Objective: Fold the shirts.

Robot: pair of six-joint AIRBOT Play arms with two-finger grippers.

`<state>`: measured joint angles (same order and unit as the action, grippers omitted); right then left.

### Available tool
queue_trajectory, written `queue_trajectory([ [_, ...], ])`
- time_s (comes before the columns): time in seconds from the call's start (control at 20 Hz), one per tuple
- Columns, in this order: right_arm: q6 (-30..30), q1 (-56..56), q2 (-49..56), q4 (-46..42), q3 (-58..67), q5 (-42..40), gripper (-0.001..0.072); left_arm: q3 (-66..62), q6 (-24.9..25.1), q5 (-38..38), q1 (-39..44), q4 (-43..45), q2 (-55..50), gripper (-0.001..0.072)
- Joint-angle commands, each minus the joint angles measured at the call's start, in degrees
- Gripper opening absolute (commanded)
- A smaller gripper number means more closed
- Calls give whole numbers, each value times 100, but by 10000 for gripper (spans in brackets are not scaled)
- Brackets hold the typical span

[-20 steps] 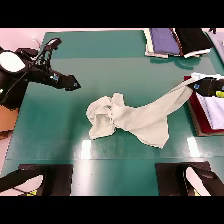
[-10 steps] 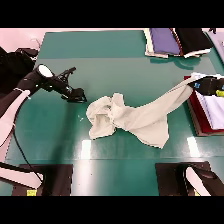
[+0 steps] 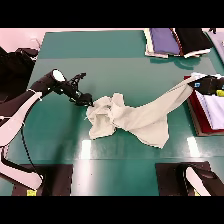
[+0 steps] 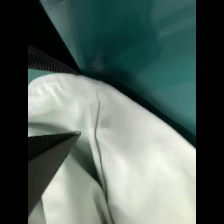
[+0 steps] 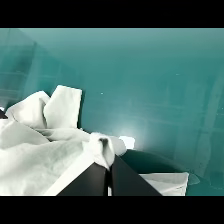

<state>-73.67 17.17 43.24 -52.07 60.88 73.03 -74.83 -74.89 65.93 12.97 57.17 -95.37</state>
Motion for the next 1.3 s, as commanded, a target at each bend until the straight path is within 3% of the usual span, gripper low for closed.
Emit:
queue_trajectory([
  [0.0, -2, 4, -2, 4, -2, 9, 16, -2, -28, -48, 291, 260, -22, 434],
  [0.05, -2, 4, -2, 7, -2, 7, 16, -2, -52, -46, 299, 280, -20, 433],
  [0.1, -2, 4, -2, 7, -2, 4, 16, -4, -247, -35, 297, 282, -20, 385],
  [0.15, -2, 4, -2, 4, -2, 0, 16, -4, -378, -11, 284, 271, -13, 181],
  [0.2, -2, 4, -2, 11, 0, -13, 16, -7, -420, 13, 282, 256, 22, 25],
  [0.35, 11, 4, 0, 7, 330, -120, 16, -348, -413, 164, 282, 271, 396, 27],
  [0.65, 177, 7, 4, -61, 2474, -153, 16, -2559, -450, 101, 282, 1279, 2599, 27],
  [0.9, 166, 7, 210, -166, 4144, 22, 16, -3901, -837, -402, 282, 2068, 4350, 26],
  [1.25, -238, 7, 1095, -651, 6113, 754, 15, -4312, -1064, -828, 282, 2964, 5132, 25],
])
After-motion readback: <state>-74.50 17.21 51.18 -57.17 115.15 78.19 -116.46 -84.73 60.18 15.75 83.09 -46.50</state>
